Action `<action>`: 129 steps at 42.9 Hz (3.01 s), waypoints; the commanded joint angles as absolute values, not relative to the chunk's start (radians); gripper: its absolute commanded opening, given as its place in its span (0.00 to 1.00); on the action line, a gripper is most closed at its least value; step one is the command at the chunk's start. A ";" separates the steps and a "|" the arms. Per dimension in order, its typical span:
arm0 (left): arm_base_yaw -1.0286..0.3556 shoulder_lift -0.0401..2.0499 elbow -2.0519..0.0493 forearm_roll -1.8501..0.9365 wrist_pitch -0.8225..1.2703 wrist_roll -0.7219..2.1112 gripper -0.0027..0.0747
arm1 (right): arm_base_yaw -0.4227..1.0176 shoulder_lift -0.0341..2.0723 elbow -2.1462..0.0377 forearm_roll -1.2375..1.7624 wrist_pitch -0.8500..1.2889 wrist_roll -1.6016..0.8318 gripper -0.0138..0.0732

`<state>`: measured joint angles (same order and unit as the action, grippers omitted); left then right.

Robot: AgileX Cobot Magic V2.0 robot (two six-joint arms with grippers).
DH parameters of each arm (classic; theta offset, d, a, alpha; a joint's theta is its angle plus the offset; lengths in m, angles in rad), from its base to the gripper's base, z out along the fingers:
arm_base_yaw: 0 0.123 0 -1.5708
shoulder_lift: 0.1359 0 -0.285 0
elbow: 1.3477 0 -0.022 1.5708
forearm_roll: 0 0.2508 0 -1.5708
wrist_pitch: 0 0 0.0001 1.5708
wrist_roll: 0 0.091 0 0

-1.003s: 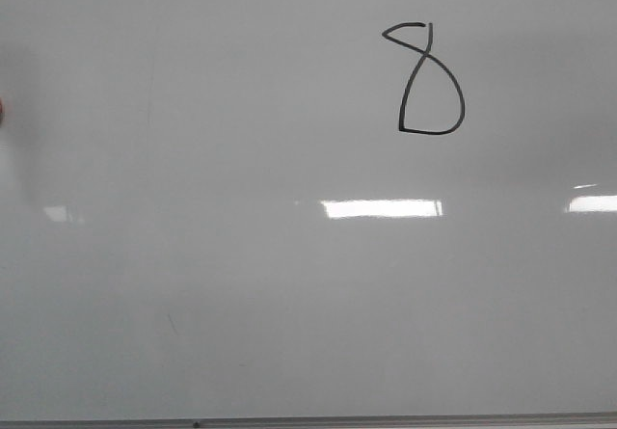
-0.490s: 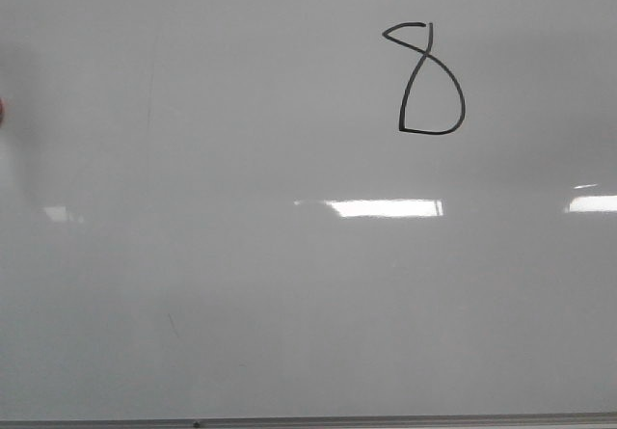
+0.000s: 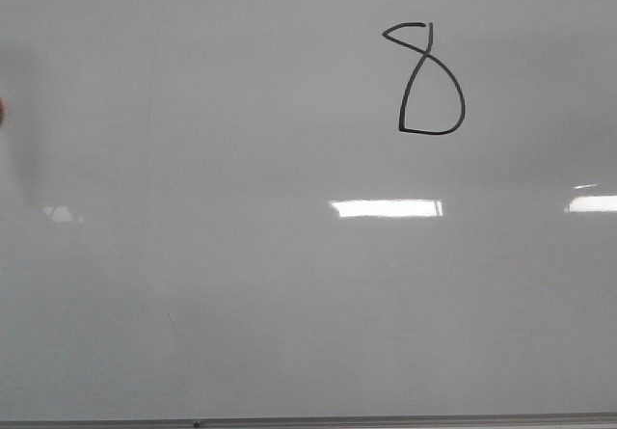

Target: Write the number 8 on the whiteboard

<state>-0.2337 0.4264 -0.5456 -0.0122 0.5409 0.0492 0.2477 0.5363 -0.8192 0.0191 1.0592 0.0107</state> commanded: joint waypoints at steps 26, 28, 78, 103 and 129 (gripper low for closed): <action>0.003 -0.021 0.020 -0.051 -0.081 0.064 0.01 | 0.240 0.543 -0.843 0.014 1.000 0.000 0.08; 0.007 -0.021 0.020 -0.048 -0.088 0.064 0.01 | 0.240 0.543 -0.843 0.014 1.000 0.000 0.08; 0.022 -0.021 0.020 -0.048 -0.095 0.064 0.01 | 0.240 0.543 -0.843 0.014 1.001 0.000 0.08; 0.022 -0.021 0.020 -0.048 -0.095 0.064 0.01 | 0.027 0.247 -0.524 -0.005 0.537 0.000 0.08; 0.022 -0.021 0.020 -0.048 -0.095 0.064 0.01 | -0.007 -0.028 0.024 0.000 -0.040 0.000 0.08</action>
